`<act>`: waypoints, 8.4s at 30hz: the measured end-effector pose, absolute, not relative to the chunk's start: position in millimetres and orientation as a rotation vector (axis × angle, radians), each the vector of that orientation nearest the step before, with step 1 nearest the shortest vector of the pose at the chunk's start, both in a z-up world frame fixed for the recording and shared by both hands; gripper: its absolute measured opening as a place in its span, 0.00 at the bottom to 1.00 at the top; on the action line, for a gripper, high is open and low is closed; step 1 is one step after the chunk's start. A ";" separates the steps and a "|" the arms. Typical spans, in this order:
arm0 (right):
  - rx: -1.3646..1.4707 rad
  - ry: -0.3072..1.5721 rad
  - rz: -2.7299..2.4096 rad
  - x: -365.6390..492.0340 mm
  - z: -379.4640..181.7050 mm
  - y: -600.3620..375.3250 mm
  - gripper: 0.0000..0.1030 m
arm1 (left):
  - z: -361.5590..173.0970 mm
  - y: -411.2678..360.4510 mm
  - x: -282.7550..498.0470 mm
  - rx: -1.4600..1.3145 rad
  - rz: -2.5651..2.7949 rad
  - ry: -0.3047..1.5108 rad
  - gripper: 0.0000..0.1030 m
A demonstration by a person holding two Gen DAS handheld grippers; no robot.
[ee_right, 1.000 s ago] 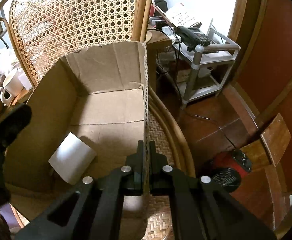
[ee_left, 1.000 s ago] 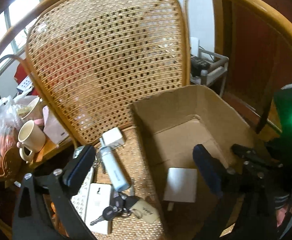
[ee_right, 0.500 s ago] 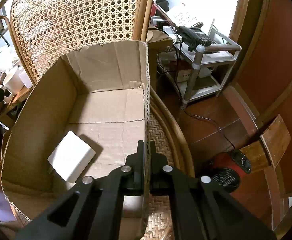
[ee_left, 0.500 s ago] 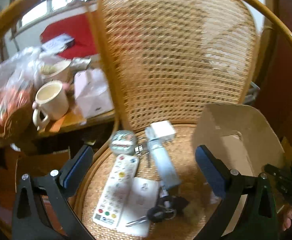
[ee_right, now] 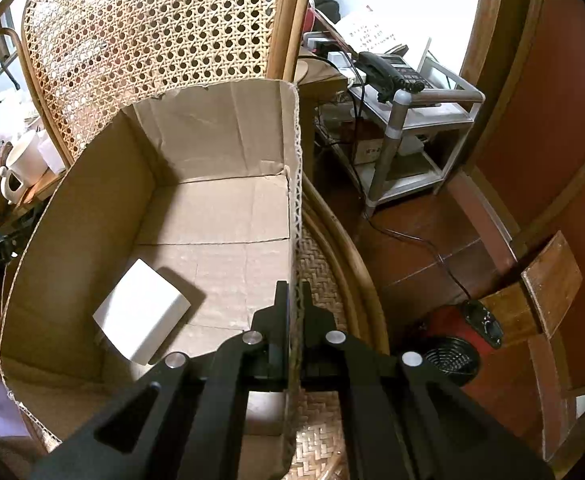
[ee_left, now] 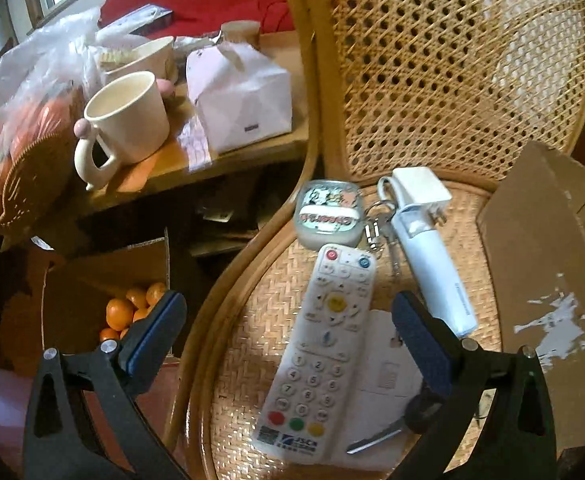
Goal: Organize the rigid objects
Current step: 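Grasp the white TV remote with the left tool, then lift the white remote and drop it into the cardboard box, then return the left tool to the seat and grasp the white rectangular device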
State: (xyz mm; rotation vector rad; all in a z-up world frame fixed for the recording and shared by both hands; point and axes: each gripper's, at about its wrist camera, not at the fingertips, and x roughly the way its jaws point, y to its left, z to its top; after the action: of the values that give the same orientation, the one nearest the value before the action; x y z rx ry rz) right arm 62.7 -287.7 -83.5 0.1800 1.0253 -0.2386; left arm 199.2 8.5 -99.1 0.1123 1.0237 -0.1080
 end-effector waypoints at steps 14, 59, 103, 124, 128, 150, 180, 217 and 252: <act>0.170 1.032 -0.238 60.8 -84.3 -286.1 0.05 | -133.4 4.7 215.1 0.091 -0.115 1.116 0.99; 0.160 1.039 -0.235 60.1 -86.7 -287.4 0.05 | -73.8 -19.2 184.0 0.111 -0.243 0.900 0.38; 0.151 1.041 -0.239 60.6 -86.4 -287.9 0.05 | 26.7 -104.6 126.7 0.187 -0.377 0.516 0.36; 0.150 1.039 -0.239 60.6 -85.3 -287.8 0.05 | 4.6 -185.7 102.6 0.223 -0.544 0.559 0.36; 0.149 1.040 -0.239 60.5 -85.4 -287.7 0.05 | -13.6 -189.7 112.9 0.216 -0.557 0.634 0.36; 0.151 1.043 -0.242 64.0 -83.4 -288.8 0.05 | -23.3 -181.1 120.9 0.180 -0.531 0.698 0.78; 0.150 1.042 -0.240 63.3 -85.2 -289.1 0.05 | -8.1 -107.0 147.4 0.091 -0.385 0.695 0.99; 0.145 1.043 -0.237 62.0 -85.5 -288.1 0.05 | -127.0 -44.7 176.0 0.301 -0.282 1.073 0.99; 0.148 1.042 -0.238 60.7 -85.9 -288.9 0.05 | -150.1 -66.5 166.3 0.247 -0.316 1.305 1.00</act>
State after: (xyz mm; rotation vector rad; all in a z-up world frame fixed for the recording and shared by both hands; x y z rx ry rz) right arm 60.7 -288.9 -85.9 0.1478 1.0421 -0.2384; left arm 166.3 -66.5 -150.1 0.2465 1.3053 -0.3163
